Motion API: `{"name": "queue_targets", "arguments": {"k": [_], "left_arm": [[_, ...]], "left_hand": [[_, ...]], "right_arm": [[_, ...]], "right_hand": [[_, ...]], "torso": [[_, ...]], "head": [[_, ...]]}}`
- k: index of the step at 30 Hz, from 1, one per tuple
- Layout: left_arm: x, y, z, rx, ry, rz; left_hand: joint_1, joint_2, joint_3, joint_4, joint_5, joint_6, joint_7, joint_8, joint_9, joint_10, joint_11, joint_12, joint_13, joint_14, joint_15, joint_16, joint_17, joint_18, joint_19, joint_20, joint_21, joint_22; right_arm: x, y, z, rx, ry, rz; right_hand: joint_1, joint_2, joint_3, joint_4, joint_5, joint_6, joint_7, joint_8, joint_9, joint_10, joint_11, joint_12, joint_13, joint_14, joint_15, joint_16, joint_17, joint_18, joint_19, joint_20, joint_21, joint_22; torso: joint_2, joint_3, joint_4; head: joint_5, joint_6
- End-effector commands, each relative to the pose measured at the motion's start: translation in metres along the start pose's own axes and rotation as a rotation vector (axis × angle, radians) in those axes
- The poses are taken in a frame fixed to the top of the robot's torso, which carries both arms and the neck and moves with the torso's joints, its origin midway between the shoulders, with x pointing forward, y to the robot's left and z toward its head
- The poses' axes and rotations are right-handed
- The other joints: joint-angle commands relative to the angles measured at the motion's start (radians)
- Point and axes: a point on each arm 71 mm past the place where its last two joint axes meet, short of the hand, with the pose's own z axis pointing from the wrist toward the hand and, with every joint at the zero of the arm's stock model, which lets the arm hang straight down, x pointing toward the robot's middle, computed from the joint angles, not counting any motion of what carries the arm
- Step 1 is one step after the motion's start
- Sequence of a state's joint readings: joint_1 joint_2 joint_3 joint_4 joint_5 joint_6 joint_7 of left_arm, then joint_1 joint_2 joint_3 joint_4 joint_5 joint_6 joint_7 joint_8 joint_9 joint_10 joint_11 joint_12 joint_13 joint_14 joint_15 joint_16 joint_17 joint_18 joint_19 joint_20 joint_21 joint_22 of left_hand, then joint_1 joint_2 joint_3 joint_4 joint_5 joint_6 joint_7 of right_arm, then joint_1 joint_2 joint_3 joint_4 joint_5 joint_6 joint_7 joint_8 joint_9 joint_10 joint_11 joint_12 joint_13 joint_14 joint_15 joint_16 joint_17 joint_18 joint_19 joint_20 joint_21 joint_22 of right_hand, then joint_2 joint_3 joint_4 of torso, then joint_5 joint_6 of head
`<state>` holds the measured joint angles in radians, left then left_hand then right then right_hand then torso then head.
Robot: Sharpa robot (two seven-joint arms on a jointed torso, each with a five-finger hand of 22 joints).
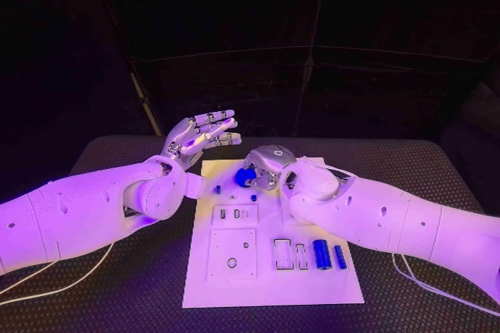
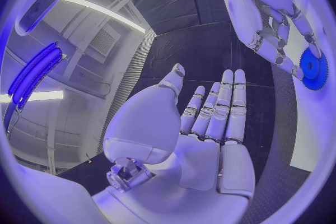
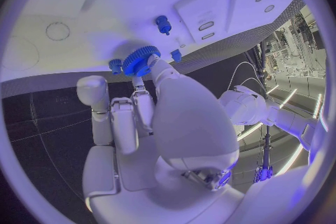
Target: Assemble the parts on the task board
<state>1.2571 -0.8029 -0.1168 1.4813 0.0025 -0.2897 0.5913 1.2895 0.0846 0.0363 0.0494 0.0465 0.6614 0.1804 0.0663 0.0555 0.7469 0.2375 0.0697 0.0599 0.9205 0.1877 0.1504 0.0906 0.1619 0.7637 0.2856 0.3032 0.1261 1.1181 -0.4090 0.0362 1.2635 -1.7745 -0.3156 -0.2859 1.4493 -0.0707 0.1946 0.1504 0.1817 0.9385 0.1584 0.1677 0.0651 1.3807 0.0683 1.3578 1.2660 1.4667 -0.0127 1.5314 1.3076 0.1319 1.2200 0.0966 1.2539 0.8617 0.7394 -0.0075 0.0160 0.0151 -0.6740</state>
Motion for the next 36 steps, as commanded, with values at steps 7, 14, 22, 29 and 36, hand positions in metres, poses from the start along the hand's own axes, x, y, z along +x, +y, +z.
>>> {"name": "queue_targets", "arguments": {"k": [7,14,22,29,36], "left_arm": [[0.002,-0.001,0.001,0.008,0.013,-0.008],[0.001,-0.001,0.001,0.007,0.012,-0.007],[0.001,-0.001,0.001,0.007,0.01,-0.006],[0.0,-0.001,0.001,0.006,0.01,-0.006],[0.0,-0.001,0.001,0.006,0.01,-0.006]], "left_hand": [[0.001,0.01,0.001,-0.007,0.004,-0.003,0.108,-0.006,0.0,-0.003,0.003,-0.007,0.0,0.002,0.001,-0.004,-0.001,0.012,-0.004,-0.001,-0.005,-0.002],[0.001,0.01,0.001,-0.007,0.004,-0.003,0.108,-0.006,0.0,-0.003,0.003,-0.007,0.0,0.002,0.001,-0.004,-0.001,0.012,-0.004,-0.001,-0.005,-0.002],[0.002,0.01,0.001,-0.008,0.004,-0.003,0.108,-0.006,0.0,-0.004,0.003,-0.007,0.0,0.002,0.001,-0.004,-0.001,0.012,-0.004,-0.001,-0.005,-0.002],[0.002,0.011,0.001,-0.008,0.004,-0.004,0.108,-0.007,0.0,-0.005,0.003,-0.007,0.0,0.002,0.001,-0.005,-0.001,0.012,-0.004,-0.001,-0.005,-0.002],[0.002,0.011,0.001,-0.008,0.004,-0.004,0.108,-0.007,0.0,-0.005,0.003,-0.007,0.0,0.002,0.001,-0.005,-0.001,0.012,-0.004,-0.001,-0.005,-0.002]], "right_arm": [[0.003,-0.002,0.001,0.024,0.017,-0.004],[0.004,-0.005,0.001,0.038,0.018,-0.003],[0.005,-0.007,0.0,0.049,0.031,0.007],[0.006,-0.009,-0.001,0.061,0.044,0.028],[0.008,-0.013,-0.001,0.081,0.081,0.049]], "right_hand": [[-0.019,-0.015,0.015,-0.005,-0.018,-0.066,0.016,-0.055,-0.002,-0.029,0.016,-0.027,-0.032,0.079,0.019,0.003,0.146,-0.003,-0.007,0.015,-0.002,-0.007],[-0.026,-0.021,0.018,-0.005,-0.025,-0.093,0.023,-0.077,-0.001,-0.038,0.022,-0.036,-0.042,0.079,0.025,0.003,0.146,-0.003,-0.009,0.02,-0.003,-0.009],[-0.07,-0.015,0.014,0.022,-0.012,-0.071,0.022,-0.075,0.004,-0.034,0.022,-0.032,-0.038,0.079,0.027,0.003,0.147,-0.002,-0.009,0.023,-0.002,-0.008],[-0.169,0.006,0.002,0.097,0.024,-0.066,0.022,-0.084,0.004,-0.03,0.024,-0.027,-0.033,0.082,0.028,0.007,0.159,-0.003,-0.007,0.025,0.0,-0.005],[-0.245,0.028,-0.004,0.14,0.054,-0.063,0.023,-0.092,0.003,-0.025,0.025,-0.019,-0.024,0.085,0.03,0.011,0.171,-0.004,-0.003,0.026,0.005,0.002]], "torso": [[0.0,0.0003,-0.0002],[0.0,0.0006,-0.0009],[0.0,0.0004,-0.0001],[0.0,0.0006,-0.0003],[0.0,0.0002,0.0005]], "head": [[0.0,-0.002],[0.001,-0.003],[0.0,-0.004],[0.0,-0.005],[0.0,-0.006]]}}
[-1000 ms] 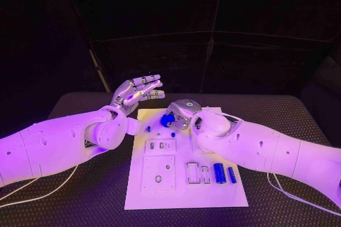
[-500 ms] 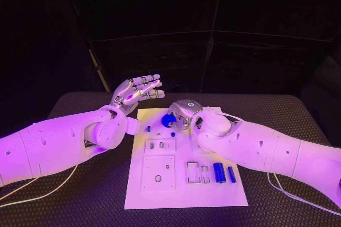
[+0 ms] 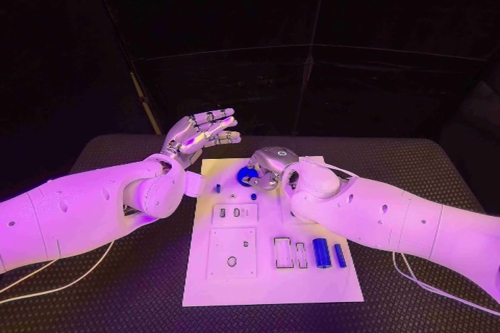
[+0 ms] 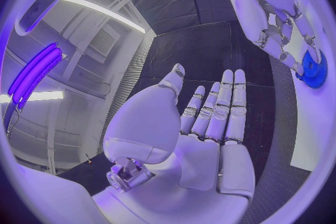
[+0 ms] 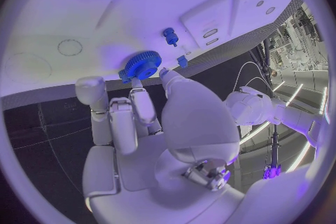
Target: Assemble the parts on the task board
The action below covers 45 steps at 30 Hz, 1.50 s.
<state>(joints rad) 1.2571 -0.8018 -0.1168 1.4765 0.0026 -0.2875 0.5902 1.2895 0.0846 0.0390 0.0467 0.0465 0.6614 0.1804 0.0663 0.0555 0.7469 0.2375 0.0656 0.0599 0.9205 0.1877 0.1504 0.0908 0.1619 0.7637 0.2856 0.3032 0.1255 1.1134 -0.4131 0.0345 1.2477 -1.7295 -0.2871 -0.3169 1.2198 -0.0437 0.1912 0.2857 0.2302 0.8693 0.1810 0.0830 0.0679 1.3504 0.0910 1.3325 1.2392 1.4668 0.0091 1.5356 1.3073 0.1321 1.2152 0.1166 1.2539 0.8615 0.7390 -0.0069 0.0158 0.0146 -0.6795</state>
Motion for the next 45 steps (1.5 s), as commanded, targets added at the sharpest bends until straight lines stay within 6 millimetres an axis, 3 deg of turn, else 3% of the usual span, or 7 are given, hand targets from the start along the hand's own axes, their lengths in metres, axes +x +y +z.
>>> {"name": "queue_targets", "arguments": {"k": [1,45], "left_arm": [[0.001,-0.001,0.001,0.007,0.011,-0.007],[-0.001,-0.001,0.0,0.007,0.006,-0.004]], "left_hand": [[0.002,0.011,-0.001,-0.005,0.004,-0.004,0.108,-0.007,0.0,-0.005,0.003,-0.003,0.0,0.002,0.001,-0.005,-0.001,0.012,-0.004,-0.001,-0.005,-0.001],[0.002,0.011,-0.001,-0.007,0.004,-0.006,0.108,-0.008,0.0,-0.006,0.003,-0.004,0.0,0.002,0.001,-0.006,-0.002,0.012,-0.004,-0.001,-0.005,-0.002]], "right_arm": [[0.002,-0.002,0.001,0.02,0.035,0.023],[-0.006,-0.02,-0.013,0.043,-0.019,0.074]], "right_hand": [[-0.02,0.002,-0.001,0.005,0.005,0.006,0.001,-0.008,0.0,0.005,0.003,0.006,0.002,0.085,0.008,0.008,0.173,-0.004,0.002,0.006,0.006,0.003],[0.018,-0.004,0.027,-0.034,0.028,0.026,-0.005,-0.007,0.002,0.031,-0.002,0.034,0.039,0.091,0.004,0.017,0.201,-0.008,0.017,0.003,0.02,0.028]], "torso": [[0.0,-0.0004,0.0006],[0.0,0.0,-0.0008]], "head": [[0.001,-0.001],[0.005,-0.01]]}}
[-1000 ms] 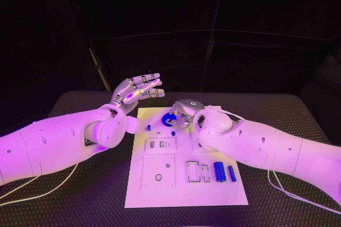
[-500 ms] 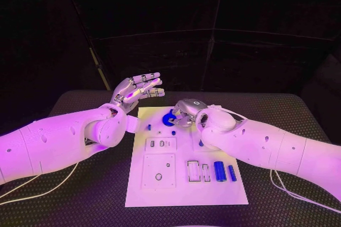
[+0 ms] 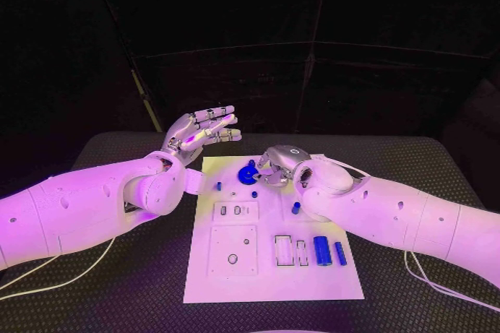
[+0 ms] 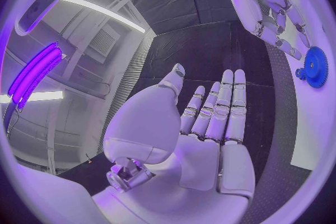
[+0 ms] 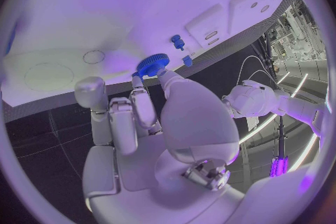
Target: Assemble the parts on the task board
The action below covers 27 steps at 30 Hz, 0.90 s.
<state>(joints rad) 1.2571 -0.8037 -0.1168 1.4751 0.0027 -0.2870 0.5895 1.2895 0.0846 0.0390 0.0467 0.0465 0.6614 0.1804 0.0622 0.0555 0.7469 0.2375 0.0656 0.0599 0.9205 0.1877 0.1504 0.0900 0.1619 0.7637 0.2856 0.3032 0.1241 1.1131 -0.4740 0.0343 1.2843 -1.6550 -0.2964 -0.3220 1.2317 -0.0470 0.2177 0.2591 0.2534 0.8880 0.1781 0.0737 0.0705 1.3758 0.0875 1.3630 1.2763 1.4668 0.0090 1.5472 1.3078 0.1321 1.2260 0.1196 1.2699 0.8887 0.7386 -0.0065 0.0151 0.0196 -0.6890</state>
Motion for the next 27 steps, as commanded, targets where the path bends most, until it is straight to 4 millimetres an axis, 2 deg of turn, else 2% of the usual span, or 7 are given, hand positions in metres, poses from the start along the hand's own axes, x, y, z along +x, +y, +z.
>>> {"name": "queue_targets", "arguments": {"k": [1,6,10,14,18,22,27], "left_arm": [[0.001,-0.001,0.0,0.008,0.008,-0.005],[0.0,-0.002,0.0,0.008,0.007,-0.004],[-0.002,-0.002,-0.001,0.008,0.005,-0.004],[-0.003,-0.002,-0.001,0.013,0.003,-0.002],[-0.004,-0.003,-0.001,0.02,-0.003,0.002],[-0.005,-0.002,-0.001,0.021,-0.004,0.002],[-0.005,-0.001,-0.001,0.019,-0.003,0.001]], "left_hand": [[0.002,0.011,-0.001,-0.007,0.004,-0.006,0.108,-0.004,0.0,-0.006,0.003,-0.004,0.0,0.002,0.001,-0.006,-0.001,0.012,-0.004,-0.001,-0.005,-0.001],[0.002,0.011,-0.001,-0.007,0.004,-0.006,0.108,-0.004,0.0,-0.006,0.003,-0.004,0.0,0.002,0.001,-0.006,-0.001,0.012,-0.004,-0.001,-0.005,-0.001],[0.003,0.011,-0.001,-0.008,0.004,-0.003,0.108,-0.004,0.0,-0.004,0.003,-0.004,0.0,0.002,0.001,-0.007,-0.001,0.012,-0.004,0.0,-0.005,-0.001],[0.003,0.011,-0.001,-0.009,0.004,0.007,0.107,-0.002,0.001,0.007,0.002,-0.002,0.001,0.005,0.001,-0.007,-0.001,0.012,-0.003,-0.001,-0.005,-0.002],[0.004,0.012,0.0,-0.012,0.004,0.021,0.106,0.0,0.003,0.022,0.001,0.001,0.002,0.011,-0.001,-0.006,0.0,0.013,0.0,-0.001,-0.004,-0.003],[0.004,0.012,0.001,-0.014,0.004,0.025,0.106,0.0,0.003,0.028,0.0,0.002,0.003,0.013,-0.002,-0.006,0.0,0.014,0.001,-0.001,-0.004,-0.003],[0.004,0.012,0.001,-0.014,0.004,0.025,0.106,0.0,0.003,0.028,0.0,0.002,0.003,0.013,-0.002,-0.006,0.0,0.014,0.001,-0.001,-0.004,-0.003]], "right_arm": [[-0.005,0.001,-0.002,-0.009,-0.041,0.017],[-0.015,-0.007,-0.012,-0.025,-0.127,0.059],[-0.023,-0.022,-0.025,-0.051,-0.164,0.132],[-0.028,-0.051,-0.043,-0.066,-0.124,0.257],[-0.033,-0.088,-0.059,-0.054,-0.095,0.352],[-0.038,-0.122,-0.072,-0.035,-0.094,0.379],[-0.042,-0.152,-0.079,-0.008,-0.108,0.369]], "right_hand": [[0.006,-0.001,0.001,-0.007,0.005,0.007,-0.002,0.002,0.0,0.006,0.001,0.004,0.002,0.091,0.004,0.005,0.201,-0.009,0.006,0.0,0.005,0.001],[0.013,-0.004,0.007,-0.014,0.013,0.014,-0.004,0.003,0.0,0.01,-0.001,0.008,0.008,0.091,0.003,0.006,0.202,-0.009,0.009,-0.001,0.007,0.004],[0.049,-0.021,0.021,-0.046,0.005,0.018,-0.005,0.001,-0.001,0.009,-0.002,0.007,0.007,0.09,0.001,0.004,0.196,-0.009,0.008,-0.003,0.006,0.001],[0.097,-0.04,0.029,-0.088,-0.041,0.027,-0.005,0.003,0.0,0.004,-0.002,0.003,0.003,0.087,0.001,0.0,0.184,-0.007,-0.001,-0.003,0.0,-0.012],[0.134,-0.064,0.021,-0.127,-0.037,0.042,-0.008,0.01,0.001,0.001,-0.005,0.002,0.002,0.085,-0.001,-0.002,0.179,-0.006,-0.006,-0.005,-0.003,-0.017],[0.156,-0.077,0.011,-0.15,-0.038,0.043,-0.009,0.009,0.0,0.0,-0.006,0.001,0.002,0.085,-0.002,-0.003,0.176,-0.006,-0.009,-0.006,-0.004,-0.019],[0.169,-0.084,-0.003,-0.166,-0.039,0.011,-0.009,-0.008,-0.005,-0.005,-0.007,-0.004,-0.003,0.084,-0.003,-0.004,0.175,-0.005,-0.011,-0.006,-0.005,-0.02]], "torso": [[0.0,-0.0005,0.0004],[-0.001,-0.0002,0.0006],[-0.001,-0.0004,-0.0002],[-0.003,-0.0017,-0.001],[-0.005,-0.0011,-0.0062],[-0.005,0.0027,-0.0112],[-0.005,0.003,-0.0084]], "head": [[-0.001,0.0],[-0.001,0.001],[-0.001,0.005],[-0.009,0.011],[-0.018,0.019],[-0.017,0.026],[-0.029,0.031]]}}
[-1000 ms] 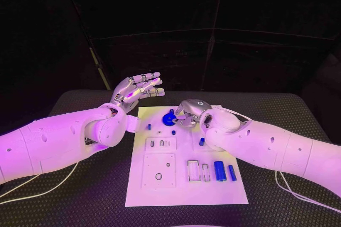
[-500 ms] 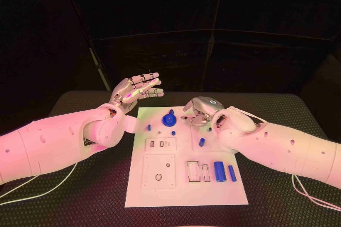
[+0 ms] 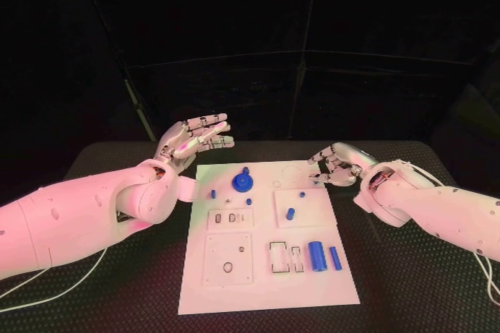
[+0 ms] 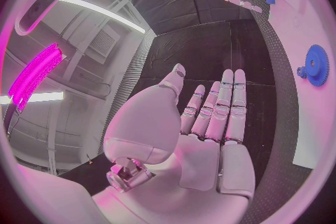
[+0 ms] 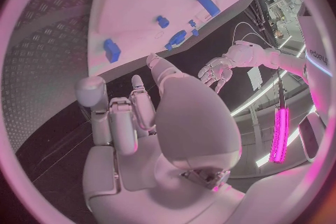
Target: Assemble the parts on the task board
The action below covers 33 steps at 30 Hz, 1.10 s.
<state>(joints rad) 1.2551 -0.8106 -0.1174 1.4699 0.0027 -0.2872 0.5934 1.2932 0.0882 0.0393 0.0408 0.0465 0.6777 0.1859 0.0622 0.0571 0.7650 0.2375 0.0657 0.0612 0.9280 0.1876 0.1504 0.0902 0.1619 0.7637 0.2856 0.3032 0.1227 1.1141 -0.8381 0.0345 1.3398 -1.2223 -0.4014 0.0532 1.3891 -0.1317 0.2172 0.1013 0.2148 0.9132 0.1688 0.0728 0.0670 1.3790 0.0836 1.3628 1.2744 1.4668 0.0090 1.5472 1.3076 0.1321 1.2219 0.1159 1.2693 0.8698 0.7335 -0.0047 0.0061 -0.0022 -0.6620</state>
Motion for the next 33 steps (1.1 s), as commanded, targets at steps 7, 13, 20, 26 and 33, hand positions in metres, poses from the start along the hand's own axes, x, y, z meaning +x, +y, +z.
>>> {"name": "queue_targets", "arguments": {"k": [7,13,20,26,33], "left_arm": [[0.001,0.001,0.0,0.013,0.009,-0.007],[0.001,0.003,0.0,0.009,0.008,-0.007],[0.0,0.004,0.0,0.006,0.006,-0.007],[0.0,0.005,0.0,0.005,0.005,-0.006],[-0.001,0.005,0.0,0.003,0.003,-0.005]], "left_hand": [[0.001,0.008,0.0,-0.008,0.004,0.009,0.1,0.0,0.001,0.01,0.0,0.002,0.001,0.005,-0.002,-0.006,0.0,0.014,0.001,-0.001,-0.004,-0.002],[0.001,0.008,0.0,-0.008,0.004,0.008,0.1,0.0,0.001,0.01,0.0,0.002,0.001,0.006,-0.002,-0.006,0.0,0.014,0.001,-0.001,-0.004,-0.002],[0.001,0.008,0.001,-0.009,0.004,0.008,0.1,0.0,0.001,0.01,0.0,0.002,0.001,0.007,-0.002,-0.006,0.0,0.014,0.002,-0.001,-0.004,-0.002],[0.001,0.008,0.001,-0.009,0.004,0.008,0.1,0.0,0.001,0.01,0.0,0.002,0.001,0.007,-0.002,-0.006,0.0,0.014,0.002,-0.001,-0.004,-0.002],[0.001,0.008,0.001,-0.009,0.004,0.007,0.1,0.0,0.001,0.006,0.0,0.001,0.001,0.007,-0.002,-0.007,-0.001,0.014,0.002,-0.001,-0.004,-0.002]], "right_arm": [[-0.011,-0.027,0.0,-0.024,0.002,0.052],[-0.009,-0.033,0.004,-0.008,0.024,0.047],[-0.006,-0.034,0.004,-0.009,0.061,0.03],[-0.006,-0.036,0.001,-0.007,0.071,0.028],[-0.009,-0.039,-0.003,-0.001,0.073,0.025]], "right_hand": [[0.019,0.002,-0.014,-0.017,-0.002,-0.042,0.001,-0.011,-0.003,-0.01,-0.001,-0.007,-0.004,0.085,-0.002,-0.003,0.178,-0.006,-0.007,-0.002,-0.004,0.0],[0.021,0.002,-0.015,-0.018,-0.002,-0.045,0.002,-0.011,-0.003,-0.01,-0.001,-0.007,-0.004,0.085,-0.002,-0.003,0.179,-0.006,-0.007,-0.002,-0.004,-0.001],[0.021,0.009,-0.022,-0.019,-0.003,-0.032,0.004,-0.002,0.002,-0.008,0.0,-0.004,-0.001,0.085,0.0,-0.003,0.179,-0.006,-0.007,-0.001,-0.003,0.0],[0.02,0.015,-0.028,-0.019,0.001,-0.017,0.005,0.005,0.004,-0.005,0.002,-0.001,0.003,0.086,0.001,-0.002,0.181,-0.006,-0.006,0.0,-0.002,0.002],[0.023,0.026,-0.032,-0.024,0.046,-0.002,0.006,0.009,0.005,-0.003,0.002,0.001,0.006,0.086,0.001,-0.002,0.182,-0.006,-0.005,0.0,-0.001,0.003]], "torso": [[0.002,0.0,0.0026],[0.003,-0.0014,0.0022],[0.003,-0.0017,0.0007],[0.001,-0.0032,0.0004],[0.0,-0.0027,0.003]], "head": [[-0.014,0.005],[-0.014,0.0],[-0.014,-0.004],[-0.018,-0.007],[-0.021,-0.01]]}}
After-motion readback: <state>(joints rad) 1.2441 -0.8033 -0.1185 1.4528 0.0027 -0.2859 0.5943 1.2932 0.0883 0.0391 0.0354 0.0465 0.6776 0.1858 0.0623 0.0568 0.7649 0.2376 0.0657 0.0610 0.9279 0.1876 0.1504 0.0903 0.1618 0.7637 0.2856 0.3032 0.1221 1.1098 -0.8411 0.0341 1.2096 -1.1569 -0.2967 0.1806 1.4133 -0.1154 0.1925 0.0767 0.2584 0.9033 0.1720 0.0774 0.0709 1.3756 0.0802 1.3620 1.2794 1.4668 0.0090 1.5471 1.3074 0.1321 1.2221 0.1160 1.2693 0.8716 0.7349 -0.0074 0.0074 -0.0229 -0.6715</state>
